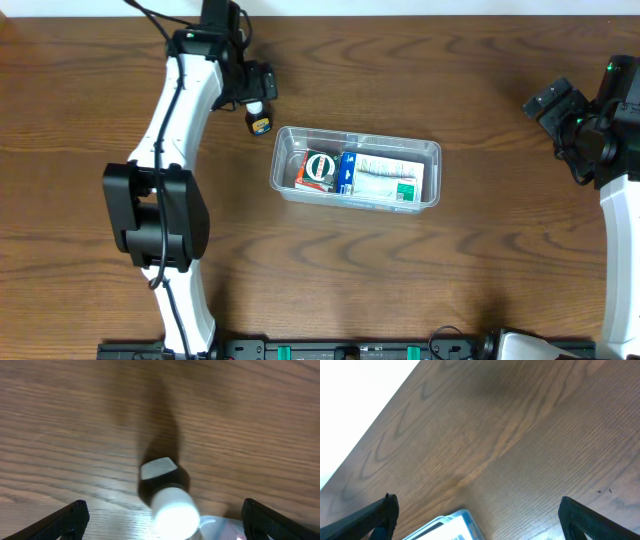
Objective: Pack container
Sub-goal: 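Move the left gripper to the dark bottle and grasp its cap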
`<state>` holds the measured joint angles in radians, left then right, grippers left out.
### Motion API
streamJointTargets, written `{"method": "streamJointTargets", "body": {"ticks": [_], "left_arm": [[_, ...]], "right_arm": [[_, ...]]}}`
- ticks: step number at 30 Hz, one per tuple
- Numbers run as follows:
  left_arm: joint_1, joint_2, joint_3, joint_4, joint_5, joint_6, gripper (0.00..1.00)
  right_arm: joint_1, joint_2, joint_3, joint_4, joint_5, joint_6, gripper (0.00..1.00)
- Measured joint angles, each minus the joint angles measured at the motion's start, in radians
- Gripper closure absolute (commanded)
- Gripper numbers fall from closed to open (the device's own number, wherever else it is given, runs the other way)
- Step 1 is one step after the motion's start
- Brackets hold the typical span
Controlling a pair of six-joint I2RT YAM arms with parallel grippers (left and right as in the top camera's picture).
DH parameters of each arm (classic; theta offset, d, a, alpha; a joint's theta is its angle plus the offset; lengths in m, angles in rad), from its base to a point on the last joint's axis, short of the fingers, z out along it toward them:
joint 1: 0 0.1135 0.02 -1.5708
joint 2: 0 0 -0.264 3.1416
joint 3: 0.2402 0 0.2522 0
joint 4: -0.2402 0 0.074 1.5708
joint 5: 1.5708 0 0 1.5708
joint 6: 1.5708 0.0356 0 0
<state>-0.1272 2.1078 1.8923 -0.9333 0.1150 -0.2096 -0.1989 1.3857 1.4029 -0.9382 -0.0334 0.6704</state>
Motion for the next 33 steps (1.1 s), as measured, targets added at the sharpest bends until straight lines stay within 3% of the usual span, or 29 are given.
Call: {"method": "streamJointTargets", "body": {"ticks": [11, 20, 23, 28, 33], "left_arm": [[-0.019, 0.002, 0.0, -0.032, -0.031, -0.025, 0.09], [-0.019, 0.034, 0.0, -0.033, -0.044, -0.058, 0.22], [-0.019, 0.048, 0.0, -0.03, -0.045, -0.063, 0.31], [-0.019, 0.051, 0.0, -0.006, -0.045, -0.068, 0.58], [-0.019, 0.051, 0.0, -0.002, -0.044, -0.076, 0.71]], "right_arm": [[0.0, 0.0, 0.0, 0.0, 0.0, 0.0, 0.01], [0.0, 0.0, 0.0, 0.0, 0.0, 0.0, 0.01], [0.0, 0.0, 0.0, 0.0, 0.0, 0.0, 0.01], [0.0, 0.0, 0.0, 0.0, 0.0, 0.0, 0.01], [0.0, 0.0, 0.0, 0.0, 0.0, 0.0, 0.01]]}}
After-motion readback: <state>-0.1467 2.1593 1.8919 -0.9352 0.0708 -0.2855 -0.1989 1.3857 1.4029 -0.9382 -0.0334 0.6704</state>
